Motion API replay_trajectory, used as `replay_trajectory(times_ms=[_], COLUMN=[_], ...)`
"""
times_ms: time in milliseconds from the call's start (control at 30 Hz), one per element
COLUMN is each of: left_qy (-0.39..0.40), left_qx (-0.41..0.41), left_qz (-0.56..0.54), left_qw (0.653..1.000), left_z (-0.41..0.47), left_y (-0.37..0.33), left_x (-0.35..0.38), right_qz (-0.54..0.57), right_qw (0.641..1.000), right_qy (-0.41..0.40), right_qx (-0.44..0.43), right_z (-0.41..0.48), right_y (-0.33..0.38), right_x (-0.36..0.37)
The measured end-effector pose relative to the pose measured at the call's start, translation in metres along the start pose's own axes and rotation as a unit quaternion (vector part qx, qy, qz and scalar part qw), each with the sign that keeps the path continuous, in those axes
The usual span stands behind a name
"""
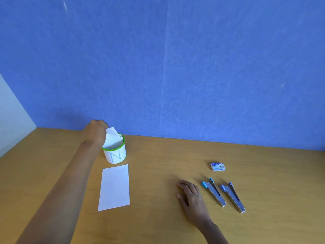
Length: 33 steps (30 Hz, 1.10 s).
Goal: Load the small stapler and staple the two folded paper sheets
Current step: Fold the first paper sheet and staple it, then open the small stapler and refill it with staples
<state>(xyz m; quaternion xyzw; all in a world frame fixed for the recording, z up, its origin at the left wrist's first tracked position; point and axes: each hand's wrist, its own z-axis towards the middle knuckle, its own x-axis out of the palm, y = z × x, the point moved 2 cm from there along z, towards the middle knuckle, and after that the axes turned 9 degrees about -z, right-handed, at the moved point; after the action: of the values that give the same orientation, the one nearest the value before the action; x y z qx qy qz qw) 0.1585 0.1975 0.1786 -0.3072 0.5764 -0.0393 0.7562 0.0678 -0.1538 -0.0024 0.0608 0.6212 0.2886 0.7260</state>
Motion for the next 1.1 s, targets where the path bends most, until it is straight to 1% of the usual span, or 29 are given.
replay_trajectory(times_ms=[167, 367, 467, 533, 567, 633, 733, 800, 933, 1000, 1100], left_qy=[0.038, 0.059, 0.036, -0.012, -0.031, -0.052, -0.034, -0.039, -0.039, -0.062, -0.129], left_qx=[-0.002, -0.019, 0.019, 0.079, 0.091, 0.096, 0.104, 0.098, 0.108, 0.114, 0.143], left_qz=[0.070, 0.034, 0.023, 0.011, -0.009, -0.035, -0.023, -0.035, 0.017, -0.015, -0.077], left_qw=[0.997, 0.997, 0.999, 0.997, 0.995, 0.993, 0.994, 0.994, 0.993, 0.991, 0.978], left_z=[0.001, -0.002, -0.010, -0.016, -0.020, -0.027, -0.033, -0.034, -0.038, -0.043, -0.059], left_y=[-0.009, -0.006, -0.003, 0.001, 0.002, 0.005, 0.012, 0.016, 0.017, 0.014, 0.010], left_x=[0.011, 0.035, 0.042, 0.046, 0.049, 0.054, 0.066, 0.069, 0.072, 0.070, 0.072], right_qz=[0.003, 0.003, 0.001, 0.000, -0.002, -0.003, -0.003, -0.003, -0.006, -0.009, -0.008], right_qw=[1.000, 1.000, 1.000, 1.000, 1.000, 1.000, 1.000, 1.000, 1.000, 1.000, 1.000], right_qy=[0.002, 0.006, 0.006, 0.006, 0.005, 0.005, 0.006, 0.007, 0.004, 0.006, 0.006], right_qx=[0.001, -0.002, -0.002, -0.002, -0.002, -0.003, -0.003, -0.004, -0.006, -0.005, -0.002], right_z=[0.001, 0.001, 0.001, 0.001, 0.001, 0.000, 0.001, 0.000, 0.000, 0.000, 0.000], right_y=[0.000, -0.001, -0.001, -0.001, -0.001, 0.000, 0.000, 0.001, 0.002, 0.002, 0.003], right_x=[0.000, 0.000, 0.000, 0.000, 0.000, 0.000, -0.001, -0.001, -0.001, -0.002, -0.004])
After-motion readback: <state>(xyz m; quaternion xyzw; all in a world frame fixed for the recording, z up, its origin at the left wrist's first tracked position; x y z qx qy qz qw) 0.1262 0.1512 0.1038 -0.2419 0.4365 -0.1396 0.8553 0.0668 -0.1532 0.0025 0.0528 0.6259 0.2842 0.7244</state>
